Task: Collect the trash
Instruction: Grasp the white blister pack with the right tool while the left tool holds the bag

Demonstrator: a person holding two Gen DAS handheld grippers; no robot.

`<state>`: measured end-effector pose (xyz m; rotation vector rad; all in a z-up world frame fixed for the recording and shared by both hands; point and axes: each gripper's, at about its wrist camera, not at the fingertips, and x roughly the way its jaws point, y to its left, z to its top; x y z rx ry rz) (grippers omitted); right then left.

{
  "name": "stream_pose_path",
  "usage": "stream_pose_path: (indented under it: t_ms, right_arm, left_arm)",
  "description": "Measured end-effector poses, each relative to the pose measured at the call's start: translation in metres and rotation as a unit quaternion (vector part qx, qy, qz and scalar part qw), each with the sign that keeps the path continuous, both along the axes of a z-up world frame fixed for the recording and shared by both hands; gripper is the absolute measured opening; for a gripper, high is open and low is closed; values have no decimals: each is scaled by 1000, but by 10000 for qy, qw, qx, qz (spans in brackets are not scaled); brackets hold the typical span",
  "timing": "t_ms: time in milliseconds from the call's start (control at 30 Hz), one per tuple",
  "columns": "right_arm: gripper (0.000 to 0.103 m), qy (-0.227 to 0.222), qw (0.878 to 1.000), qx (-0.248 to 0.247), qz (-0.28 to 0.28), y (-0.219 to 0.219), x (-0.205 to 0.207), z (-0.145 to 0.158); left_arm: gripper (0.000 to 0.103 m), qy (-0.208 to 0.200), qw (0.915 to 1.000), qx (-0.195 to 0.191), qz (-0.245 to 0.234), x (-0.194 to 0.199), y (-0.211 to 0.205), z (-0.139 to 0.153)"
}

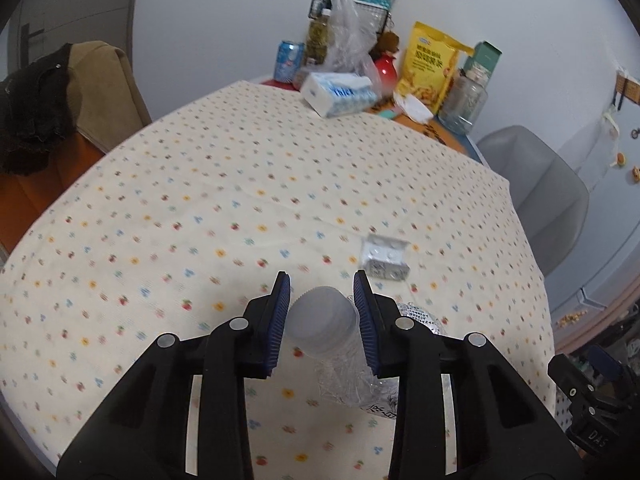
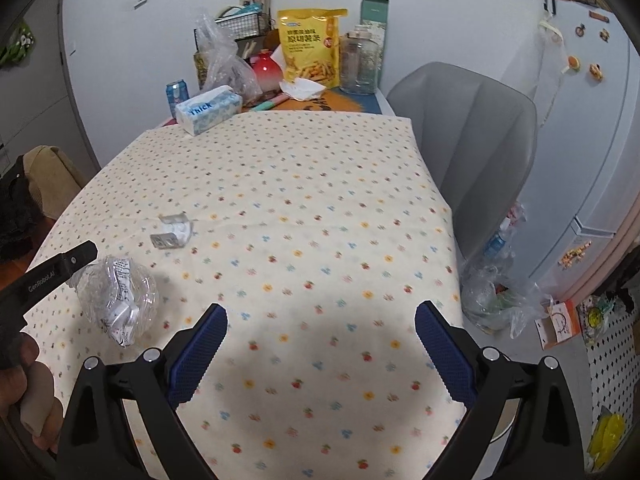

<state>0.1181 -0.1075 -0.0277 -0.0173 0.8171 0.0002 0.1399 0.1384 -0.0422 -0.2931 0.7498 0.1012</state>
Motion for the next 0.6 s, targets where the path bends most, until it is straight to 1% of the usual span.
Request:
stream_pose_path:
  t_ms: [133,367,600]
  right_arm:
    - [90,-7,9998,-8,184,20,12,5]
    - [89,54,9984,-107,545,65,36,6]
    - [83,239,9968,-186,736,99,57,-5]
  left_arm:
    - [33,-158,9995,20,277,3,18,6]
    - [33,-221,9978,22,625,11,51,7]
    - [33,-280,9957,-9,884,23,77,3]
